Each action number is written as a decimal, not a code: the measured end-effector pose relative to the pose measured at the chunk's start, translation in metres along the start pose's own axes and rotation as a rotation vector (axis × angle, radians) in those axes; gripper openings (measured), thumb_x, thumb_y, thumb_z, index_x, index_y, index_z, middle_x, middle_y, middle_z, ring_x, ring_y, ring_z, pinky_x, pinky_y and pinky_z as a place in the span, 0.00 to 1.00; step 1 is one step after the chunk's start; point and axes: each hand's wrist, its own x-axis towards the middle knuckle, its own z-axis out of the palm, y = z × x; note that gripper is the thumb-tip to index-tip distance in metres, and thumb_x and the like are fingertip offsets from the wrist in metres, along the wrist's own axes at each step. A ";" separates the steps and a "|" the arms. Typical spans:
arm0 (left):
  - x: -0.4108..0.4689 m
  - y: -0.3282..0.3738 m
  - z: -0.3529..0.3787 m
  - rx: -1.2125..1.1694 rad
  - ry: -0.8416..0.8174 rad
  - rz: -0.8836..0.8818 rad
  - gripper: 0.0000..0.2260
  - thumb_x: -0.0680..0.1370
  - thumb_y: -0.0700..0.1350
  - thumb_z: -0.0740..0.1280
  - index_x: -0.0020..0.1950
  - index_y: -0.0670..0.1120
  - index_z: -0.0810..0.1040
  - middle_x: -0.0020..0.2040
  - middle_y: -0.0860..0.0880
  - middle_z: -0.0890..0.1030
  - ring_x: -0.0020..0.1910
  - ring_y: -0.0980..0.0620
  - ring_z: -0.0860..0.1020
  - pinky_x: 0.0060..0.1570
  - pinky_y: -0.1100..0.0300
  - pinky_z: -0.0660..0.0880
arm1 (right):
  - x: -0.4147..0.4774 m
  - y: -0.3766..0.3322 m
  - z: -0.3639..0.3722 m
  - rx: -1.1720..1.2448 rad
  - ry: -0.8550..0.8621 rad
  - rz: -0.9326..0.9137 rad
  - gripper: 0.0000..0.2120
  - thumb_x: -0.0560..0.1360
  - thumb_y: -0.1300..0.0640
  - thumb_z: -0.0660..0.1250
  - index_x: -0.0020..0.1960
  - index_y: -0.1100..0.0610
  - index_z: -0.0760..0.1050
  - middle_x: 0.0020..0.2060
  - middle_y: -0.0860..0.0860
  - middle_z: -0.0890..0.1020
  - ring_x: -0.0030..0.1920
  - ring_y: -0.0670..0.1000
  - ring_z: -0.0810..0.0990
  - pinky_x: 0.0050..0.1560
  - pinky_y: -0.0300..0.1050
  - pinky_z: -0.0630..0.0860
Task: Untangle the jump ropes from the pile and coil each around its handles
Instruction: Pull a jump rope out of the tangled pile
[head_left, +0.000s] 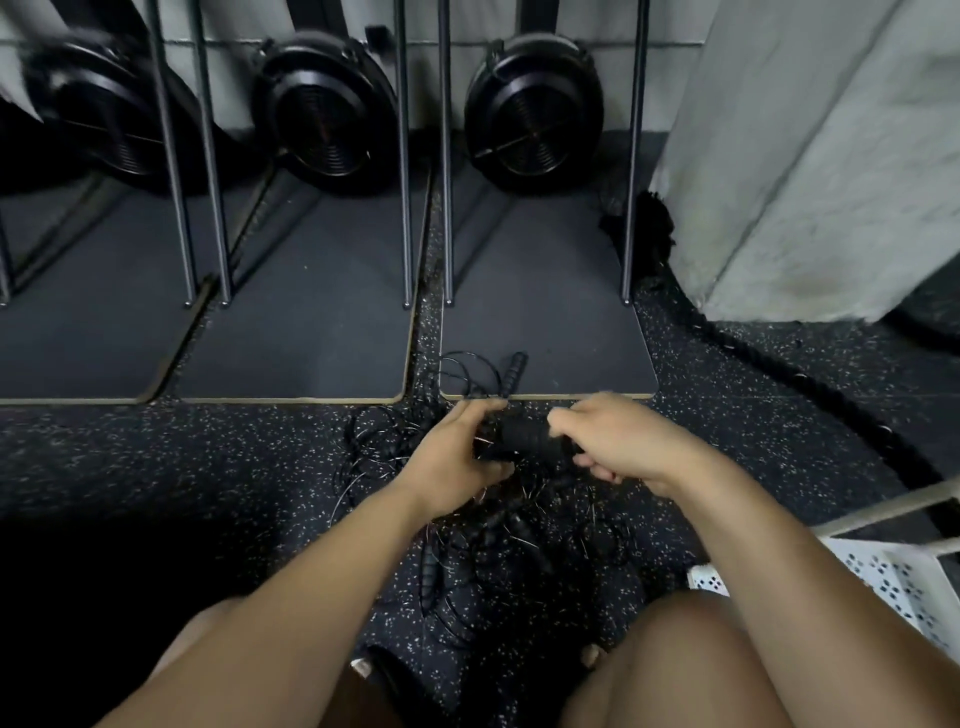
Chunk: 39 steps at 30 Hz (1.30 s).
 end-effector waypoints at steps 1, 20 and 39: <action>-0.003 -0.001 -0.004 -0.022 0.031 0.006 0.34 0.75 0.46 0.80 0.78 0.55 0.71 0.72 0.57 0.74 0.70 0.57 0.74 0.75 0.58 0.68 | -0.010 -0.014 -0.001 -0.011 0.014 -0.033 0.19 0.80 0.49 0.63 0.51 0.66 0.81 0.30 0.51 0.74 0.28 0.52 0.69 0.31 0.45 0.63; 0.017 -0.035 -0.046 -0.094 0.148 -0.295 0.12 0.86 0.52 0.64 0.47 0.53 0.82 0.34 0.63 0.80 0.30 0.64 0.74 0.30 0.67 0.68 | -0.005 -0.084 -0.006 1.141 0.039 -0.444 0.17 0.86 0.53 0.56 0.64 0.65 0.75 0.36 0.53 0.74 0.37 0.51 0.76 0.40 0.46 0.72; -0.031 0.058 -0.099 0.240 0.400 0.192 0.08 0.86 0.46 0.65 0.48 0.48 0.76 0.41 0.52 0.75 0.39 0.48 0.76 0.41 0.48 0.77 | -0.021 -0.074 0.038 0.785 0.157 -0.288 0.09 0.80 0.52 0.76 0.52 0.58 0.83 0.38 0.54 0.84 0.39 0.52 0.84 0.39 0.46 0.80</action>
